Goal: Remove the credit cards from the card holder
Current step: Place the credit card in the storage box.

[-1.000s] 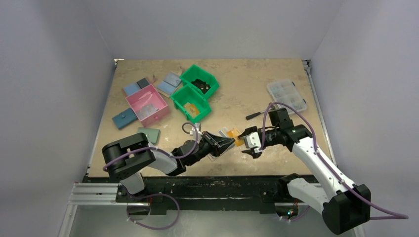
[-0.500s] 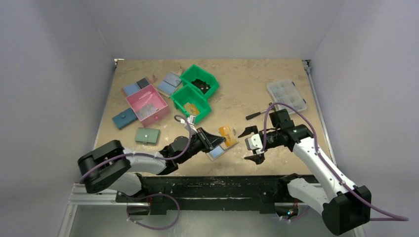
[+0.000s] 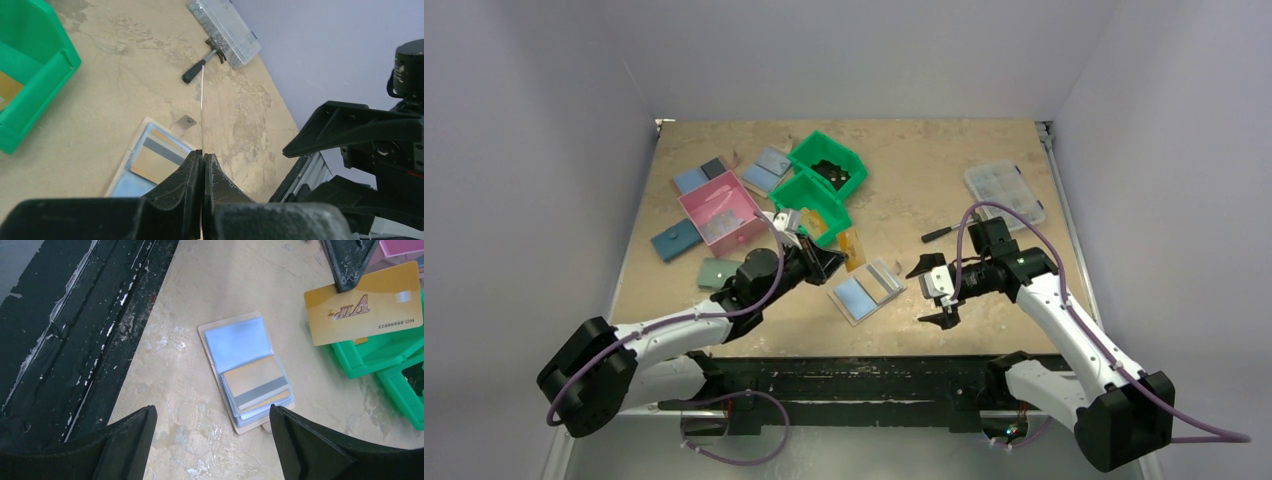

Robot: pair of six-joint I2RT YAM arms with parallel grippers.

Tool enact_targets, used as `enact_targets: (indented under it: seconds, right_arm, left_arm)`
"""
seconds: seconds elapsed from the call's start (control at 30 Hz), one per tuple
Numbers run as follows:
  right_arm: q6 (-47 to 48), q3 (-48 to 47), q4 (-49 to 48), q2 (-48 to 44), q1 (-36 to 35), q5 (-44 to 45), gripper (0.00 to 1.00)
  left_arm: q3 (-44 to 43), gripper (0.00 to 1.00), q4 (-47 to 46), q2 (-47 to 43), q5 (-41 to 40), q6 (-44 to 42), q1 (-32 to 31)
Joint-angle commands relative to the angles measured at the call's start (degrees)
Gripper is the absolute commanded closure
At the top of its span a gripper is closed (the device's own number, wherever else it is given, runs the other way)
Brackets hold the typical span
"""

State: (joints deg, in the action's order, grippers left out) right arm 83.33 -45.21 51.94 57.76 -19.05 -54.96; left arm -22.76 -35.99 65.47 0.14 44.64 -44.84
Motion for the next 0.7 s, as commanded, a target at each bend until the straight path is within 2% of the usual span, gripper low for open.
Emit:
enact_targets:
  seconds: [0.0, 0.13, 0.23, 0.43, 0.53, 0.67]
  right_arm:
    - [-0.71, -2.39, 1.01, -0.01, 0.34, -1.03, 0.07]
    - [-0.45, -2.34, 1.14, -0.17, 0.34, -1.11, 0.07]
    - [-0.32, -2.32, 1.22, -0.10, 0.33, -1.11, 0.07]
    - [0.29, -2.16, 1.45, 0.00, 0.33, -1.11, 0.07]
    - [0.43, -2.16, 1.57, 0.00, 0.37, -1.20, 0.07]
    - [0.74, -2.16, 1.75, -0.23, 0.33, -1.29, 0.07]
  left_arm:
    - [-2.28, 1.00, 2.59, -1.37, 1.13, -1.27, 4.13]
    - [-3.53, 1.00, 3.35, -0.20, -1.19, 3.37, 8.43]
    - [-6.43, 1.00, 7.66, 1.61, -4.99, 7.79, 10.19]
    - [-21.28, 1.00, 30.45, 9.68, -13.73, 14.47, 11.34]
    - [-27.72, 1.00, 37.31, 13.89, -15.74, 16.05, 11.91]
    - [-31.91, 1.00, 41.26, 17.76, -16.27, 18.52, 13.80]
